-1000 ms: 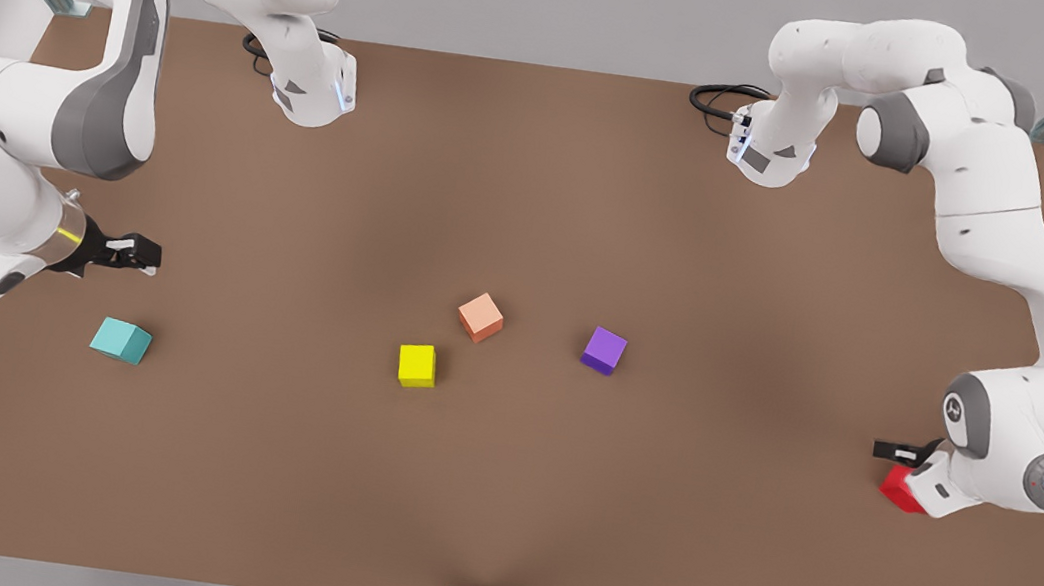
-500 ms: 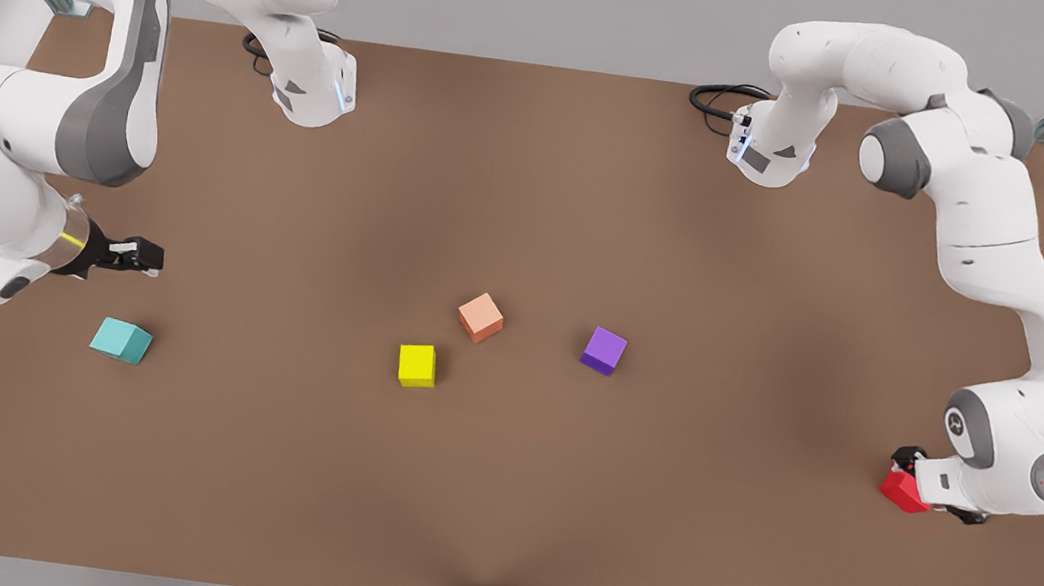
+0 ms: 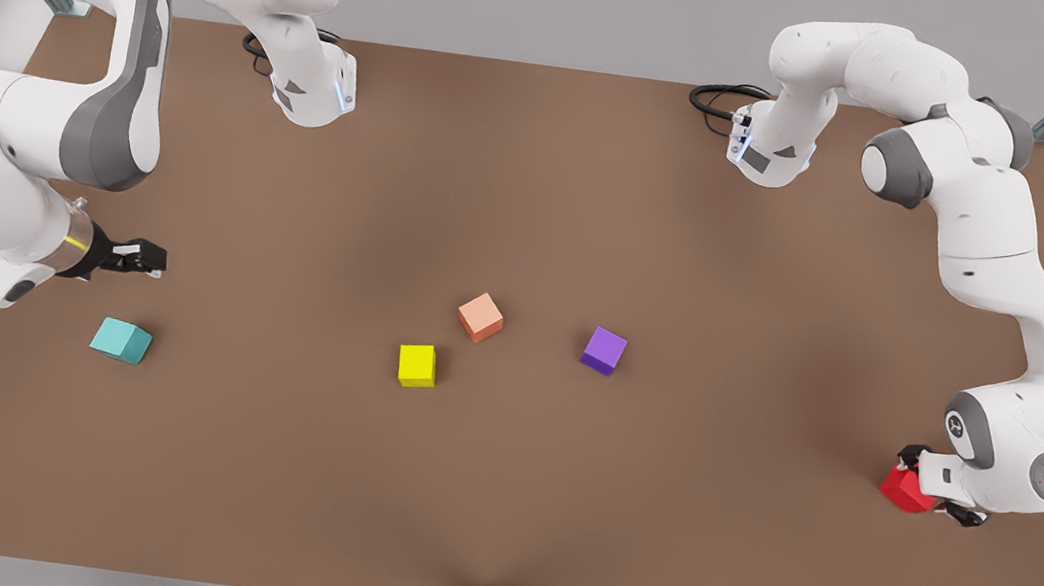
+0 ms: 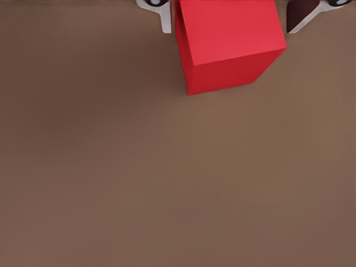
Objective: Pick up red wooden cube and pass to hand red wooden cube and place in blue wooden cube
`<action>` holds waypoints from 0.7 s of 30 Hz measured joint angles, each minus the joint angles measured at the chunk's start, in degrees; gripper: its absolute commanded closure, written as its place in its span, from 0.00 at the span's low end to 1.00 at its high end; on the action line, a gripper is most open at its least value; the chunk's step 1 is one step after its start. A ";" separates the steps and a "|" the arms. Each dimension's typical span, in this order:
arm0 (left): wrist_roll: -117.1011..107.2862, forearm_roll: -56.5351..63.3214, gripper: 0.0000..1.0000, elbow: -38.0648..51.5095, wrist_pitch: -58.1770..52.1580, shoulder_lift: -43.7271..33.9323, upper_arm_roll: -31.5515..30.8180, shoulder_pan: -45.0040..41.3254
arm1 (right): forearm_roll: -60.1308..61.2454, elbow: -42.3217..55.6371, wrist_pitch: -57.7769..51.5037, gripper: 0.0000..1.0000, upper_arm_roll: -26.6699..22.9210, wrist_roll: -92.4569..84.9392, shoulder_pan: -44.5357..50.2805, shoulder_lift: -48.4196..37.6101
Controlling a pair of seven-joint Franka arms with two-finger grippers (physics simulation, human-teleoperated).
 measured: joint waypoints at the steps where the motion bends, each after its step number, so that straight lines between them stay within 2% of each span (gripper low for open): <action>1: -0.44 0.00 0.00 -0.09 -0.01 0.17 0.00 -0.02 | 0.00 0.00 0.01 0.00 0.00 -0.02 0.00 -0.01; 11: -3.89 0.02 0.00 -0.17 0.13 2.87 0.01 0.32 | 0.00 -0.41 0.07 0.00 0.00 -0.16 -0.03 0.07; 12: -4.15 0.08 0.21 -0.17 0.16 2.92 0.01 0.29 | 0.00 -0.46 0.08 0.00 0.00 -0.17 -0.03 0.07; 13: -4.39 0.20 0.33 -0.14 0.20 2.94 -0.01 0.24 | 0.00 -0.49 0.09 0.00 0.00 -0.18 -0.03 0.07; 19: -6.11 0.55 0.33 -0.11 -0.01 1.48 -0.46 -0.35 | 0.04 -0.53 0.11 0.00 0.00 -0.23 -0.03 -0.01; 21: -7.85 0.42 0.33 -0.01 -1.85 -1.10 -3.35 -0.64 | 0.06 -0.53 0.11 0.00 0.00 -0.24 -0.10 0.05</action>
